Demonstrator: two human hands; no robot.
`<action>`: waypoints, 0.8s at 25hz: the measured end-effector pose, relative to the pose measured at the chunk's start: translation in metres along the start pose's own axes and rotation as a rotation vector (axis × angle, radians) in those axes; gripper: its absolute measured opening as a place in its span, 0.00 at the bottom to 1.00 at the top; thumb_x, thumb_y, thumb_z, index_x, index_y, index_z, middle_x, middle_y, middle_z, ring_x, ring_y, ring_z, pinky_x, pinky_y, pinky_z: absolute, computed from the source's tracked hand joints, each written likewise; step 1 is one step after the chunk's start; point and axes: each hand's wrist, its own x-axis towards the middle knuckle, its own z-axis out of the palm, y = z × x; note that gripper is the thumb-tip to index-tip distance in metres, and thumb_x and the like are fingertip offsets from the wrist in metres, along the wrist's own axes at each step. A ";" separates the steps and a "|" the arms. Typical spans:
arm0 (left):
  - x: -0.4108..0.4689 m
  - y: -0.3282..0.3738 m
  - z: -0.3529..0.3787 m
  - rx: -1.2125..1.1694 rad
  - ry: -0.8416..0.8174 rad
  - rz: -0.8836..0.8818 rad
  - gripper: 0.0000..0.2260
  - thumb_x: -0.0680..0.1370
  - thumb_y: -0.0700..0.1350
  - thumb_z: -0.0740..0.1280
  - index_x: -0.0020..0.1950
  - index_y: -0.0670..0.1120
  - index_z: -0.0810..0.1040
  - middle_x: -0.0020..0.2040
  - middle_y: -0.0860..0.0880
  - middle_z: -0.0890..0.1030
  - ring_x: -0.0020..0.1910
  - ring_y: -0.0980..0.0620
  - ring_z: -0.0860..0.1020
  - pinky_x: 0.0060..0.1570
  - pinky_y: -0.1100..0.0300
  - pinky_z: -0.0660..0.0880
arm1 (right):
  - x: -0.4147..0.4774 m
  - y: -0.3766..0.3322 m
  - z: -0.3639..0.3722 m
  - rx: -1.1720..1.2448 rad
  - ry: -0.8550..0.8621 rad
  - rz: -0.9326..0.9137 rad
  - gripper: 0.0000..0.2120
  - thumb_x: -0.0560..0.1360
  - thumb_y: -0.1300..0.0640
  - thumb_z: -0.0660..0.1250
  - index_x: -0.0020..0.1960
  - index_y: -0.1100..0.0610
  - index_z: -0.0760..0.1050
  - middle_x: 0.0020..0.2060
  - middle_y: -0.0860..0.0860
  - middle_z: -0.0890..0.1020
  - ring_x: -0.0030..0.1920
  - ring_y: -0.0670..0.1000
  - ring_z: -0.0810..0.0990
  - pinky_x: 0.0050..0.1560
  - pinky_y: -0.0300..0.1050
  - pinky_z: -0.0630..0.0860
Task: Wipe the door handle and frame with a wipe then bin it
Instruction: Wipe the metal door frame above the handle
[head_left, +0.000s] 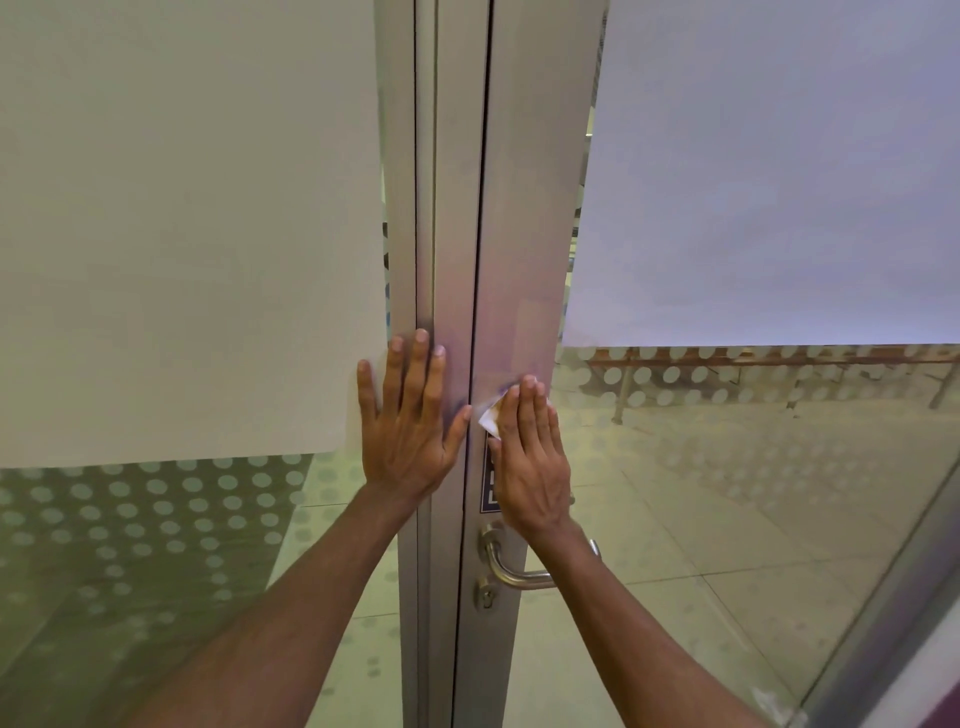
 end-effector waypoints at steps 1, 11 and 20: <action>0.000 0.000 0.000 0.004 0.000 0.000 0.33 0.83 0.60 0.50 0.81 0.45 0.42 0.81 0.47 0.39 0.80 0.47 0.42 0.77 0.41 0.40 | 0.000 0.004 -0.001 -0.010 0.007 -0.006 0.26 0.83 0.55 0.49 0.77 0.63 0.46 0.78 0.58 0.46 0.79 0.55 0.46 0.78 0.51 0.47; 0.001 0.001 -0.003 -0.007 -0.010 -0.001 0.31 0.83 0.61 0.49 0.80 0.45 0.45 0.80 0.47 0.38 0.80 0.47 0.41 0.77 0.42 0.40 | -0.021 0.005 0.001 0.018 -0.064 -0.014 0.26 0.83 0.54 0.46 0.77 0.63 0.45 0.78 0.56 0.42 0.78 0.56 0.46 0.78 0.54 0.51; 0.000 -0.001 -0.002 -0.011 -0.003 0.007 0.31 0.83 0.61 0.46 0.81 0.46 0.42 0.80 0.48 0.38 0.80 0.48 0.41 0.77 0.42 0.38 | 0.009 -0.004 0.006 -0.018 0.016 -0.112 0.34 0.80 0.60 0.59 0.78 0.60 0.42 0.78 0.57 0.47 0.78 0.55 0.48 0.78 0.50 0.48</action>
